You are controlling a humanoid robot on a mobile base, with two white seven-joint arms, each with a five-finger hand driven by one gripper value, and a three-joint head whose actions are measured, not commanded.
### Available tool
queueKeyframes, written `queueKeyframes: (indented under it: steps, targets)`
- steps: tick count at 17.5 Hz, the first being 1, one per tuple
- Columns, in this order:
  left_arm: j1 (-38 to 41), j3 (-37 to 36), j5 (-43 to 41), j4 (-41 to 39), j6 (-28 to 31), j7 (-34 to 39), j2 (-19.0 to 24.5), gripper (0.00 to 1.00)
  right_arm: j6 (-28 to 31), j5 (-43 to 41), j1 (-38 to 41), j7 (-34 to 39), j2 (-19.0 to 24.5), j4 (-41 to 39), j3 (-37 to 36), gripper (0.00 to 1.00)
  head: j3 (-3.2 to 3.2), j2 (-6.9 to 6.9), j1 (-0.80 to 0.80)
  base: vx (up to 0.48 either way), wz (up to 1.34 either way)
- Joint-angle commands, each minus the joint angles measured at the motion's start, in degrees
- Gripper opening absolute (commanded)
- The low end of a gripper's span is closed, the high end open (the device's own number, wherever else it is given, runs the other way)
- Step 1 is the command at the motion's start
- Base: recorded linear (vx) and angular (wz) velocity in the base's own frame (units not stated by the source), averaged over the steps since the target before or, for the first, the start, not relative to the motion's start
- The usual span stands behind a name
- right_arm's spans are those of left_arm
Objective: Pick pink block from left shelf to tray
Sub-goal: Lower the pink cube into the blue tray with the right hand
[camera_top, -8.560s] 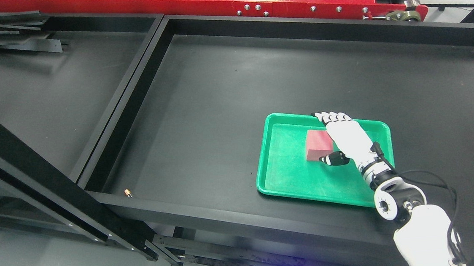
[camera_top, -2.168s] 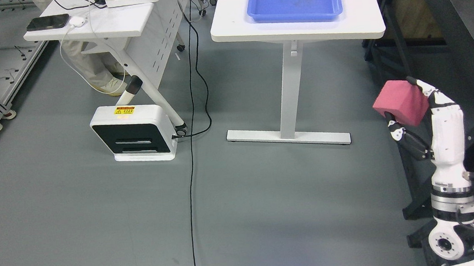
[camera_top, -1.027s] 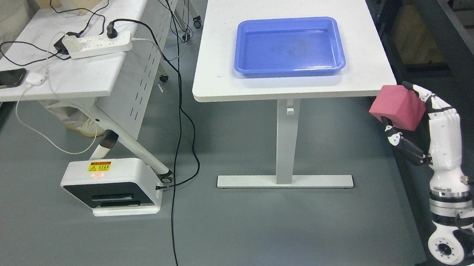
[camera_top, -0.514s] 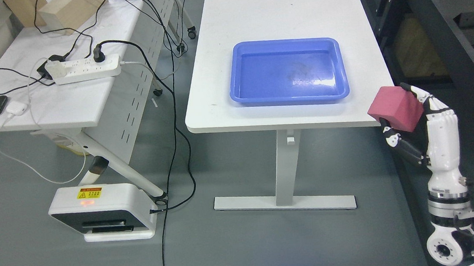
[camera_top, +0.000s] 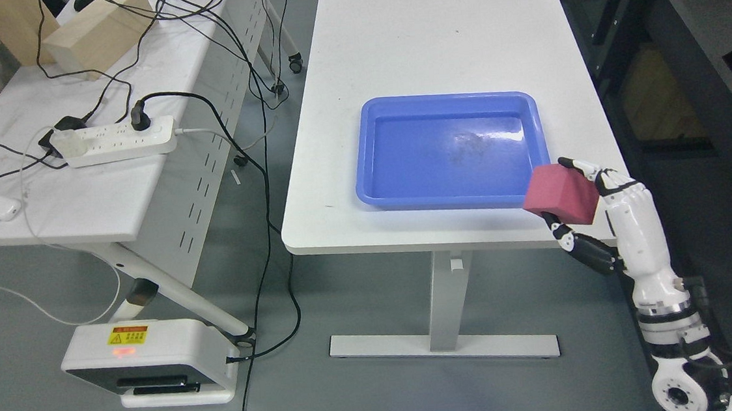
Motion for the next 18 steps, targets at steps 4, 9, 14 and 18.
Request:
queueKeyframes:
  steps: [4, 9, 14, 18]
  targets:
    - [1.14, 0.0, 0.0, -1.0, -0.03, 0.01, 1.0, 1.0, -0.15, 0.61, -0.17, 1.34, 0.04, -0.01, 1.9, 0.05, 0.0, 0.0, 0.0, 0.174, 0.0]
    - [1.14, 0.0, 0.0, -1.0, -0.03, 0.01, 1.0, 1.0, -0.06, 4.73, -0.09, 2.92, 0.13, -0.01, 5.06, 0.05, 0.0, 0.0, 0.0, 0.153, 0.0]
    - [1.14, 0.0, 0.0, -1.0, -0.03, 0.01, 1.0, 1.0, -0.06, 5.36, -0.09, 4.5, 0.3, -0.01, 6.21, 0.06, 0.0, 0.0, 0.0, 0.122, 0.03]
    - [1.14, 0.0, 0.0, -1.0, -0.03, 0.01, 1.0, 1.0, -0.06, 5.53, -0.09, 8.01, 0.57, -0.01, 7.09, 0.06, 0.0, 0.0, 0.0, 0.095, 0.04]
